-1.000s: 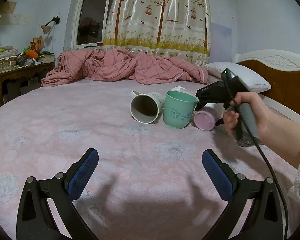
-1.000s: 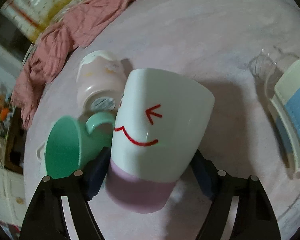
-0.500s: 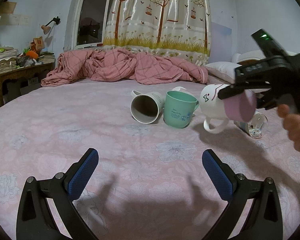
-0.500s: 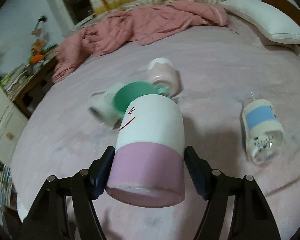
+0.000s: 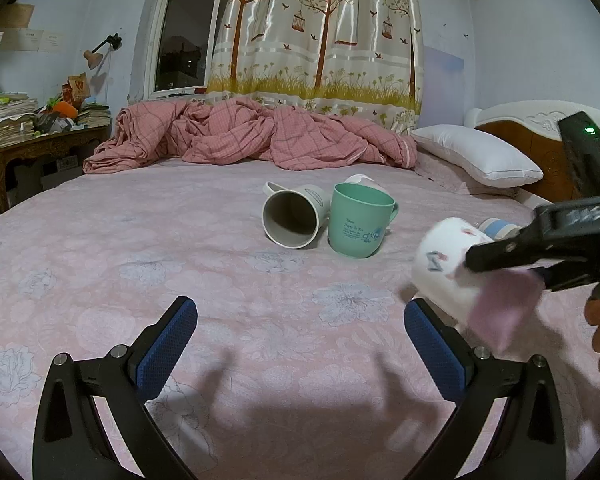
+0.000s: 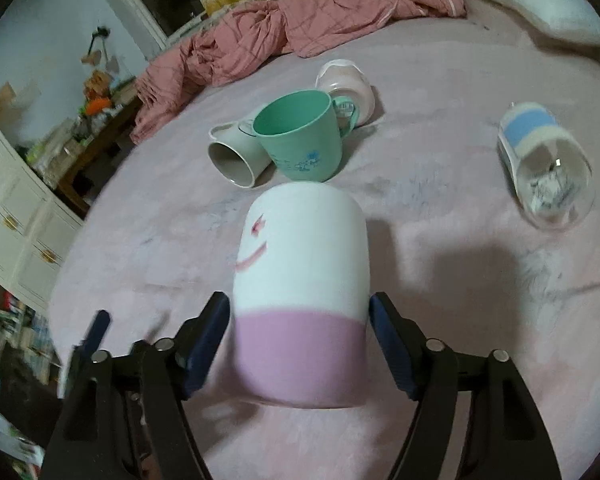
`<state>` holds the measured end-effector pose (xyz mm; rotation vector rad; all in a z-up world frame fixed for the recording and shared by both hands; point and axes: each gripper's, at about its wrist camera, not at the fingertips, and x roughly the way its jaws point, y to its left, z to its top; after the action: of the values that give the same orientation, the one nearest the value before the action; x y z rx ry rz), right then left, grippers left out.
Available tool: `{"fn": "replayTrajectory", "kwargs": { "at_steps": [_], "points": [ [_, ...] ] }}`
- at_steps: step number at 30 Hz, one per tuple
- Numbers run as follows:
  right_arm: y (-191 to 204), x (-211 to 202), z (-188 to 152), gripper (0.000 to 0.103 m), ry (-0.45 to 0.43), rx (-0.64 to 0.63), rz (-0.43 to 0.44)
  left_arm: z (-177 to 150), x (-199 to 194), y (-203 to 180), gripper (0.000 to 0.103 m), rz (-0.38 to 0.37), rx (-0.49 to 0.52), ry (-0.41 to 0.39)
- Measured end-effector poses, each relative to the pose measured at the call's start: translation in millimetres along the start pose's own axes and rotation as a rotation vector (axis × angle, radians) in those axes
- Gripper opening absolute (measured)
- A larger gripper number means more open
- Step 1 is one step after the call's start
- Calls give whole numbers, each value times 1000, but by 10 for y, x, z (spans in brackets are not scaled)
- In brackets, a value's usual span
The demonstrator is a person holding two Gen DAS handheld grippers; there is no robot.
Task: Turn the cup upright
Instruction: 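Lift the smiley mug with the right gripper and set it down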
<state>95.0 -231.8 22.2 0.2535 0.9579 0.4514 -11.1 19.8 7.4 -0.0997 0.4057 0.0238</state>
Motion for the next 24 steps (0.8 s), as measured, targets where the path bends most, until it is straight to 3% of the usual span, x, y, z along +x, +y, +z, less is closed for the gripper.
{"fn": "replayTrajectory", "kwargs": {
  "at_steps": [10,20,24],
  "points": [
    [-96,-376,-34,86,-114,-45,-48,2,4,1,103,0,1,0],
    [38,-681,-403,88,-258,-263,-269,-1,5,0,103,0,3,0],
    [31,-739,-544,90,-308,-291,-318,-5,6,-2,103,0,2,0]
  ]
}}
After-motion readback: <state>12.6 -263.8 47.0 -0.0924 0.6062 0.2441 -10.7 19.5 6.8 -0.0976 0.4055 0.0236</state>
